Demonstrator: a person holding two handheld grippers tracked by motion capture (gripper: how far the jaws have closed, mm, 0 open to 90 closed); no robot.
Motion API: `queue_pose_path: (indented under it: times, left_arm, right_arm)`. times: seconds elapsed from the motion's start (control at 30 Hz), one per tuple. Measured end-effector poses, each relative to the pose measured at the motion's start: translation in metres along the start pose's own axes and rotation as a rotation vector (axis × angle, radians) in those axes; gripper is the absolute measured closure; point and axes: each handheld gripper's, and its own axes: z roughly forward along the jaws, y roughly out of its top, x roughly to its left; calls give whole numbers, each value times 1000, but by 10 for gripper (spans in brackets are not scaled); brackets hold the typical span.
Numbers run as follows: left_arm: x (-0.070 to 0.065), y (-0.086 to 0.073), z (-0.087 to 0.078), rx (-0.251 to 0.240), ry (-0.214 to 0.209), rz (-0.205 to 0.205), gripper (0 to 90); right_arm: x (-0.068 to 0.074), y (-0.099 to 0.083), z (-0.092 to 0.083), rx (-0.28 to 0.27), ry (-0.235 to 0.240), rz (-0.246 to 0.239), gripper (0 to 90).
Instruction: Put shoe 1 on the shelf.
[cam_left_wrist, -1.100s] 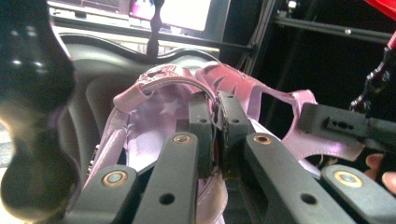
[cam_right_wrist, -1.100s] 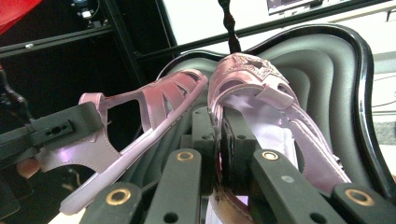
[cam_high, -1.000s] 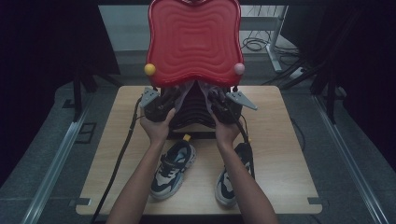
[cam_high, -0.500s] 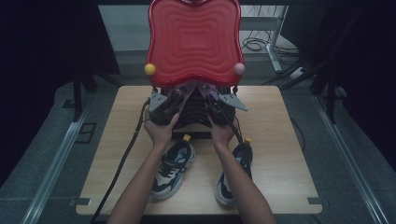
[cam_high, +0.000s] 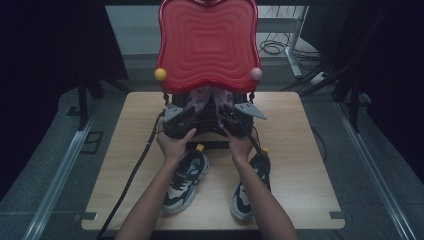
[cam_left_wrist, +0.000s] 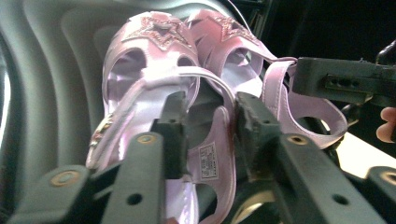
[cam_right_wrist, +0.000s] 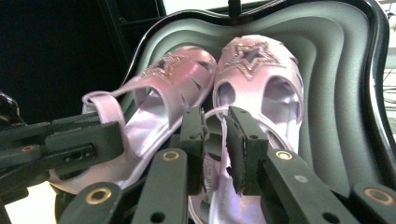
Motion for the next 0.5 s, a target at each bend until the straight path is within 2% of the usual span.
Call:
queue_pose_path:
  times: [0.1, 0.3, 0.4, 0.5]
  left_arm:
    - [-1, 2, -3, -6, -17, -7, 594]
    - [0, 5, -11, 10, -37, -26, 546]
    - [-2, 8, -18, 12, -41, -14, 536]
    - [-2, 11, -25, 16, -37, -3, 525]
  right_arm:
    - [-3, 1, -4, 10, 22, 17, 717]
    - [-5, 2, -10, 28, 50, 18, 662]
    - [-5, 3, -16, 29, 79, 40, 623]
    - [-4, 5, -21, 33, 100, 42, 597]
